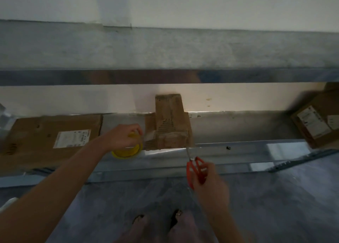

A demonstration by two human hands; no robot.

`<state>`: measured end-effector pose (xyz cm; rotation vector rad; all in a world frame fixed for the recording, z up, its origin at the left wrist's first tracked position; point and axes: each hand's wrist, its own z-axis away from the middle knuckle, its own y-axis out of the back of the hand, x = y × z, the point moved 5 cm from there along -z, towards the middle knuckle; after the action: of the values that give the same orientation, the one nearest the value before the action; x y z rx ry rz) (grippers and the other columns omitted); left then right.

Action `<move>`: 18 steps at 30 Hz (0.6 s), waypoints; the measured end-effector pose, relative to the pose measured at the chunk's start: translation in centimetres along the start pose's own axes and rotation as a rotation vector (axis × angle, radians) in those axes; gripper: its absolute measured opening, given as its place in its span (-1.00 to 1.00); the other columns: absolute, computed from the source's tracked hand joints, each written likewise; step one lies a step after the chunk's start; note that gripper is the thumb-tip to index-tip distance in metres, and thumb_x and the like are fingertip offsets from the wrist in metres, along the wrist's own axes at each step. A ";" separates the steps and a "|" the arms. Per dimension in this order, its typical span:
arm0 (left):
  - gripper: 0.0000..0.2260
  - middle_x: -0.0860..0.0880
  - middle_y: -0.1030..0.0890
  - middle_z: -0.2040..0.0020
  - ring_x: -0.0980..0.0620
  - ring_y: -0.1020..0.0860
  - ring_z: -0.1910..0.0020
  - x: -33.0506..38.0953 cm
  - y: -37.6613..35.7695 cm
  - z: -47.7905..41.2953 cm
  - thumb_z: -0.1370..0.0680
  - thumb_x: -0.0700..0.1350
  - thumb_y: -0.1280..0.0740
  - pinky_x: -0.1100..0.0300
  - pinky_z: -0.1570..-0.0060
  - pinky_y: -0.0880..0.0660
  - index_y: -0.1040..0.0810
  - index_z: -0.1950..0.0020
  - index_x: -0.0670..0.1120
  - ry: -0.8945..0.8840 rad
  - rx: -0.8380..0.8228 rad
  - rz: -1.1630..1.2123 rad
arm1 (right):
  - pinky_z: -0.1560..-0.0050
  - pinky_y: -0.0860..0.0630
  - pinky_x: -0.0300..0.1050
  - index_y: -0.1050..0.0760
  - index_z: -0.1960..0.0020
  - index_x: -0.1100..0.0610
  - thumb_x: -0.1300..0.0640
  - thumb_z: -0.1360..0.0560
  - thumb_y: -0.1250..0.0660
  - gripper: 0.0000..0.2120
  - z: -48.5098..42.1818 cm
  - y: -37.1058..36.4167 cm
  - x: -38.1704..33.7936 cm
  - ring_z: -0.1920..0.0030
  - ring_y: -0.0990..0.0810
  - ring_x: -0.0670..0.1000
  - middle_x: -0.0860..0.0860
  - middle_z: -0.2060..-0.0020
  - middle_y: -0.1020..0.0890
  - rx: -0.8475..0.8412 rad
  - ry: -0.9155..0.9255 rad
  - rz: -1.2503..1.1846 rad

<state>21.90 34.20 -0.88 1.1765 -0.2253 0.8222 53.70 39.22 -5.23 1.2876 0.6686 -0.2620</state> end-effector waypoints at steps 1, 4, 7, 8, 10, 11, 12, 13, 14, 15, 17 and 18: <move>-0.81 0.04 -0.56 -0.03 0.02 -0.55 0.03 -0.1 0.1 0.0 -0.53 -0.04 -0.37 0.10 -0.02 -0.51 -0.53 -0.14 0.09 -0.008 -0.007 -0.008 | 0.20 -0.45 -0.19 -0.37 0.01 -0.20 -0.30 -0.44 -0.32 -0.74 1.2 -1.2 -1.0 0.16 -0.67 -0.08 -0.24 0.30 -0.59 -0.033 -0.024 -0.029; -0.81 0.08 -0.56 0.02 0.02 -0.55 0.04 -0.6 0.4 0.0 -0.52 -0.06 -0.36 0.13 0.05 -0.50 -0.54 -0.12 0.09 -0.043 -0.022 -0.011 | 0.15 -0.56 -0.13 -0.40 0.02 -0.13 -0.41 -0.38 -0.26 -0.60 2.7 -5.3 -3.4 0.20 -0.67 -0.10 -0.16 0.30 -0.66 -0.188 -0.106 -0.167; -0.83 0.13 -0.54 0.03 0.12 -0.52 0.08 -1.2 0.7 -0.3 -0.51 -0.06 -0.35 0.21 0.14 -0.44 -0.54 -0.08 0.12 -0.074 -0.048 -0.003 | 0.21 -0.55 -0.18 -0.40 0.02 -0.13 -0.40 -0.42 -0.26 -0.63 3.1 -8.3 -5.7 0.29 -0.63 -0.21 -0.20 0.30 -0.67 -0.324 -0.183 -0.371; -0.84 0.12 -0.54 0.02 0.10 -0.52 0.07 -1.4 0.8 -0.5 -0.51 -0.05 -0.36 0.20 0.11 -0.44 -0.54 -0.07 0.12 -0.078 -0.050 0.001 | 0.25 -0.53 -0.22 -0.42 0.01 -0.11 -0.35 -0.46 -0.29 -0.67 3.2 -9.0 -6.3 0.34 -0.61 -0.21 -0.20 0.34 -0.66 -0.367 -0.225 -0.480; -0.87 0.11 -0.55 0.02 0.06 -0.52 0.04 -1.8 0.9 -0.8 -0.51 -0.03 -0.36 0.17 0.06 -0.44 -0.55 -0.05 0.13 -0.084 -0.045 0.003 | 0.36 -0.48 -0.28 -0.45 -0.03 -0.03 -0.18 -0.53 -0.34 -0.75 3.0 -10.3 -7.0 0.43 -0.56 -0.22 -0.14 0.43 -0.60 -0.447 -0.323 -0.652; -0.88 0.13 -0.55 0.02 0.07 -0.52 0.03 -1.9 1.0 -1.0 -0.51 -0.01 -0.36 0.17 0.06 -0.43 -0.55 -0.04 0.13 -0.090 -0.043 0.003 | 0.40 -0.46 -0.31 -0.46 -0.06 0.01 -0.13 -0.54 -0.35 -0.77 2.8 -10.6 -7.1 0.46 -0.55 -0.22 -0.12 0.43 -0.57 -0.481 -0.362 -0.693; -0.88 0.14 -0.55 0.04 0.07 -0.52 0.03 -2.1 1.1 -1.2 -0.50 -0.01 -0.37 0.17 0.06 -0.42 -0.56 -0.03 0.13 -0.097 -0.040 0.001 | 0.43 -0.45 -0.33 -0.46 -0.08 0.02 -0.10 -0.55 -0.35 -0.77 2.6 -10.9 -7.4 0.48 -0.53 -0.22 -0.09 0.41 -0.55 -0.516 -0.390 -0.712; -0.89 0.16 -0.55 0.05 0.07 -0.52 0.03 -2.2 1.2 -1.3 -0.50 -0.01 -0.37 0.18 0.06 -0.42 -0.56 -0.01 0.13 -0.102 -0.033 -0.002 | 0.47 -0.43 -0.35 -0.46 -0.09 0.02 -0.10 -0.55 -0.35 -0.77 2.4 -11.1 -7.5 0.50 -0.52 -0.21 -0.05 0.40 -0.53 -0.549 -0.403 -0.719; -0.90 0.18 -0.54 0.07 0.08 -0.52 0.04 -2.2 1.3 -1.5 -0.49 -0.01 -0.38 0.19 0.07 -0.41 -0.56 0.00 0.13 -0.105 -0.026 -0.003 | 0.50 -0.41 -0.35 -0.46 -0.08 0.01 -0.10 -0.55 -0.34 -0.78 2.1 -11.2 -7.7 0.52 -0.50 -0.20 -0.02 0.41 -0.52 -0.574 -0.410 -0.730; -0.90 0.19 -0.53 0.09 0.08 -0.52 0.05 -2.3 1.3 -1.7 -0.49 0.00 -0.38 0.20 0.08 -0.41 -0.56 0.01 0.14 -0.109 -0.022 -0.004 | 0.53 -0.39 -0.36 -0.46 -0.06 0.01 -0.09 -0.55 -0.33 -0.80 1.8 -11.4 -7.8 0.53 -0.48 -0.19 -0.02 0.42 -0.51 -0.590 -0.410 -0.749; -0.91 0.17 -0.53 0.09 0.10 -0.51 0.07 -2.3 1.4 -2.0 -0.49 0.02 -0.39 0.23 0.12 -0.40 -0.55 0.02 0.16 -0.113 -0.025 -0.008 | 0.55 -0.37 -0.35 -0.46 -0.02 0.02 -0.09 -0.56 -0.33 -0.81 1.1 -11.6 -8.1 0.54 -0.47 -0.19 -0.03 0.44 -0.49 -0.603 -0.391 -0.769; -0.91 0.15 -0.54 0.07 0.10 -0.51 0.07 -2.4 1.4 -2.1 -0.49 0.03 -0.38 0.22 0.12 -0.40 -0.55 0.02 0.17 -0.111 -0.031 -0.014 | 0.55 -0.37 -0.34 -0.47 -0.02 0.02 -0.11 -0.55 -0.34 -0.79 0.8 -11.8 -8.2 0.53 -0.47 -0.18 -0.03 0.43 -0.50 -0.604 -0.379 -0.761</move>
<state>18.79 35.15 -2.05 1.1948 -0.3199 0.7397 41.14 33.66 -9.66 0.3468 0.8042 -0.8315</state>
